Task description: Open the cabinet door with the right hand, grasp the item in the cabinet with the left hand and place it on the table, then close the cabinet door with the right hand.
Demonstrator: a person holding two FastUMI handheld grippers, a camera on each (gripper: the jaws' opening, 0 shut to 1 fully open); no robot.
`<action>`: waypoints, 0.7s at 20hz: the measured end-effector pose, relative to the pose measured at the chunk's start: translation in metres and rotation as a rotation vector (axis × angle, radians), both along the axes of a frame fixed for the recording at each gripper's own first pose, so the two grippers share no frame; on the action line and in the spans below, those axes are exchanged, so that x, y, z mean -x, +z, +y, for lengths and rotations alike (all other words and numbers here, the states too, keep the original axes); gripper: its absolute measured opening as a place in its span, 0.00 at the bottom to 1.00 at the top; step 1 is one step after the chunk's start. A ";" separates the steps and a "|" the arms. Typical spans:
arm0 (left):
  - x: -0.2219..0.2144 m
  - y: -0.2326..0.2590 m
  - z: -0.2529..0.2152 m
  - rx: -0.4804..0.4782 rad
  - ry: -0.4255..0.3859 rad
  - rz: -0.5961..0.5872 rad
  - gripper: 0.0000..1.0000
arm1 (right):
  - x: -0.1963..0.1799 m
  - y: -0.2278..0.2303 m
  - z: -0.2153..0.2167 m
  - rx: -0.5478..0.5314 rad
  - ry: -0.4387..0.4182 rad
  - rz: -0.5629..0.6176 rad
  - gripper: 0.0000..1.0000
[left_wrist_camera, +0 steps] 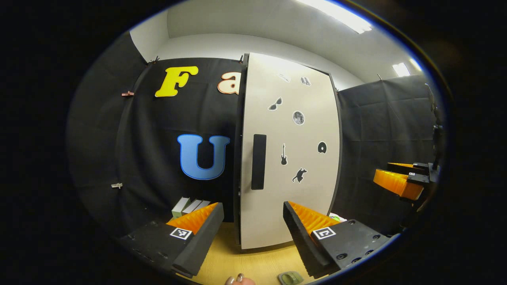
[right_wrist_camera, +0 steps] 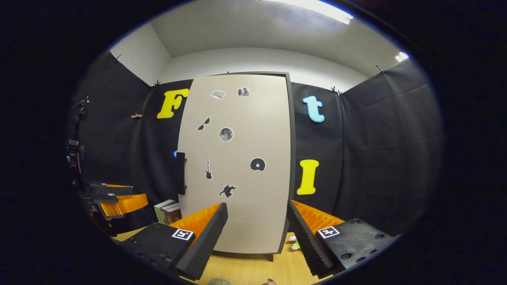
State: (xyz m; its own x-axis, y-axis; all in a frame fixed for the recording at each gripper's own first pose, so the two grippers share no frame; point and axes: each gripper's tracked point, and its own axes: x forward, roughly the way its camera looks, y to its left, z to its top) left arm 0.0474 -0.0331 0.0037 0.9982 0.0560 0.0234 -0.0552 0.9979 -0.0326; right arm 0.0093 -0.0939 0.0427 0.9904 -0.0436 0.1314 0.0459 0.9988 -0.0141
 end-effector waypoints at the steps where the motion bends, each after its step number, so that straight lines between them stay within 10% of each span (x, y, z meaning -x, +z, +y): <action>1: 0.000 0.000 0.000 -0.001 -0.001 0.001 0.95 | 0.000 0.001 0.000 -0.001 0.001 -0.002 0.97; 14: 0.006 0.002 -0.002 -0.006 -0.009 -0.007 0.95 | 0.007 0.004 0.003 -0.003 -0.005 0.002 0.97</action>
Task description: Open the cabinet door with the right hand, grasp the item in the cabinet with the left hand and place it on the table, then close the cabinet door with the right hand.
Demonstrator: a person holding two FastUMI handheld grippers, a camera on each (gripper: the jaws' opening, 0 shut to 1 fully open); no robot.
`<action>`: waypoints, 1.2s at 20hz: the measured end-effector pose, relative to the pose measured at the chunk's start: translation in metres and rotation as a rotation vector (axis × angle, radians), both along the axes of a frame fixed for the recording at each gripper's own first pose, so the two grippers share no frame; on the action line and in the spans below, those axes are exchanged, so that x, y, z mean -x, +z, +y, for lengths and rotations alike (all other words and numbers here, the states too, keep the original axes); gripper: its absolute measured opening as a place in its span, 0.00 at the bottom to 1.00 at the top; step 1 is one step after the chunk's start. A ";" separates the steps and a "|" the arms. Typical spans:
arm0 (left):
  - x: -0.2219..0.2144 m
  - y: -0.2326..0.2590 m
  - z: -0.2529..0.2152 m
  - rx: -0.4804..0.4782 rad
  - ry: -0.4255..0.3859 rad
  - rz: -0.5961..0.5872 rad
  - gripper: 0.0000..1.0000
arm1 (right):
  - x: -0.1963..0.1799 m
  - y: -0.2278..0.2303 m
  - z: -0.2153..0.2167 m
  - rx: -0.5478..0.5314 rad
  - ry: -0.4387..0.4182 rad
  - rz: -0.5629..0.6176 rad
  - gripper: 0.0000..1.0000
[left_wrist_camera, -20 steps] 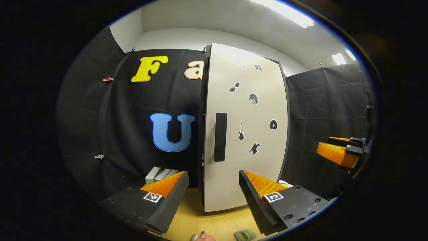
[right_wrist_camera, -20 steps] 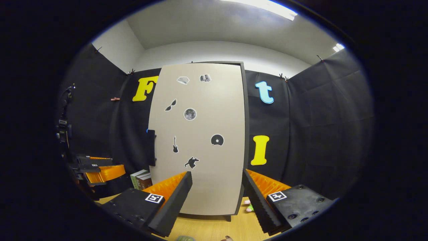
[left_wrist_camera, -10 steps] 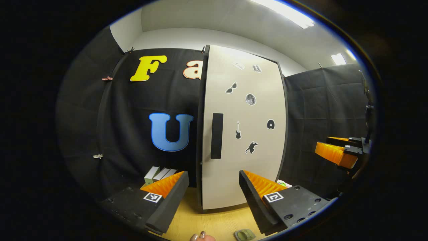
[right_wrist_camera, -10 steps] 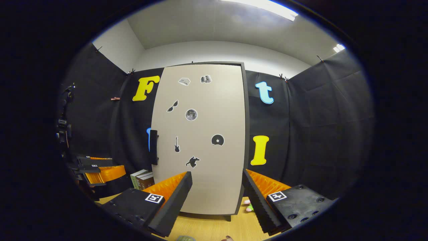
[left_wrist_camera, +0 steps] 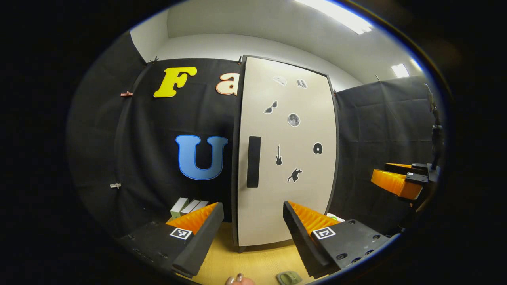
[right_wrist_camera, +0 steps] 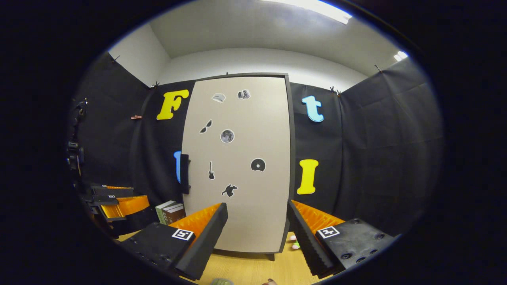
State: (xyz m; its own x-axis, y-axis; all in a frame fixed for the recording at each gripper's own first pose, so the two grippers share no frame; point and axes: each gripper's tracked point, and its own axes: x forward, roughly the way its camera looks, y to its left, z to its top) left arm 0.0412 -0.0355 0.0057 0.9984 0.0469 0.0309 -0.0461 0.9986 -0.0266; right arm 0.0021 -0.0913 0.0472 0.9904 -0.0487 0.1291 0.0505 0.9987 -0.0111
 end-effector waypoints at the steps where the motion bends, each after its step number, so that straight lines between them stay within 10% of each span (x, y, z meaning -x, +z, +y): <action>1: 0.000 0.000 -0.001 -0.002 -0.001 0.002 0.95 | 0.001 0.001 0.001 0.000 0.002 0.000 0.97; 24: 0.006 -0.001 -0.006 -0.008 -0.003 0.008 0.95 | 0.007 0.007 0.008 0.024 0.021 -0.009 0.97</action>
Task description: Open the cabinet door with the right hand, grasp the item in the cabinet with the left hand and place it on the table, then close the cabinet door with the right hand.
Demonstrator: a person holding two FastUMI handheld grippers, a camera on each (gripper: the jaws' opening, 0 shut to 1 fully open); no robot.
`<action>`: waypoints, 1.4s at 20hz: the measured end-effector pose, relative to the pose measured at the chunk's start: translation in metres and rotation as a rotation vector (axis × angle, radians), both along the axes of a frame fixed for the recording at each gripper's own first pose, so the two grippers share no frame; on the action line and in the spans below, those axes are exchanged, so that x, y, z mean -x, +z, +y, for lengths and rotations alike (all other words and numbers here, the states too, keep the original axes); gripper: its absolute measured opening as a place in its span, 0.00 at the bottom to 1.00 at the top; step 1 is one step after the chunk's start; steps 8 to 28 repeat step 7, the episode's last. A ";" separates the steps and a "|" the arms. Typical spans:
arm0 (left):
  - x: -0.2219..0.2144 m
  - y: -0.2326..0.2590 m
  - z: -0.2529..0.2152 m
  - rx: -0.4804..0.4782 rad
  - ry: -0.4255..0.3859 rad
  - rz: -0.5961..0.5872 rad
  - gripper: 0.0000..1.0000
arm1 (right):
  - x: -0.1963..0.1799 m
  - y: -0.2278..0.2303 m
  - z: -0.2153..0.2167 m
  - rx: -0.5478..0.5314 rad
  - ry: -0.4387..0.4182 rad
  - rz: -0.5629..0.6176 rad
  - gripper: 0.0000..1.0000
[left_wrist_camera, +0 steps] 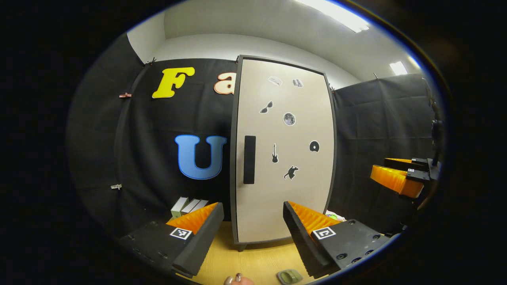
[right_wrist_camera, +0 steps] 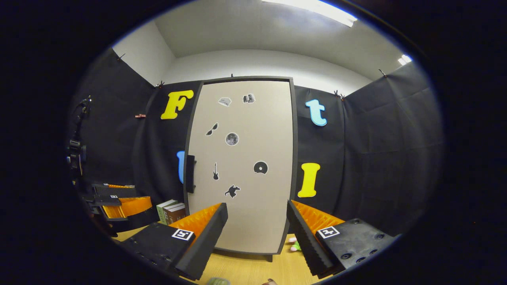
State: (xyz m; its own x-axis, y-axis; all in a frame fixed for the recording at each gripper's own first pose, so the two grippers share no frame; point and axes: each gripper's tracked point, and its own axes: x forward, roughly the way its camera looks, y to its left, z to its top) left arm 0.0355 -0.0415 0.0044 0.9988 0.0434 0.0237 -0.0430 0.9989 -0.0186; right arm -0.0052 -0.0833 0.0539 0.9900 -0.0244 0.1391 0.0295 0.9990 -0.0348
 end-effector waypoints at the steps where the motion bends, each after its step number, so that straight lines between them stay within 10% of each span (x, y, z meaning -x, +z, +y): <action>1: 0.001 0.001 0.000 0.000 0.001 -0.001 0.95 | 0.000 0.000 0.001 -0.002 0.002 0.000 0.97; 28: 0.000 0.001 0.001 -0.006 0.011 -0.001 0.95 | -0.005 -0.001 0.003 -0.001 0.014 0.003 0.97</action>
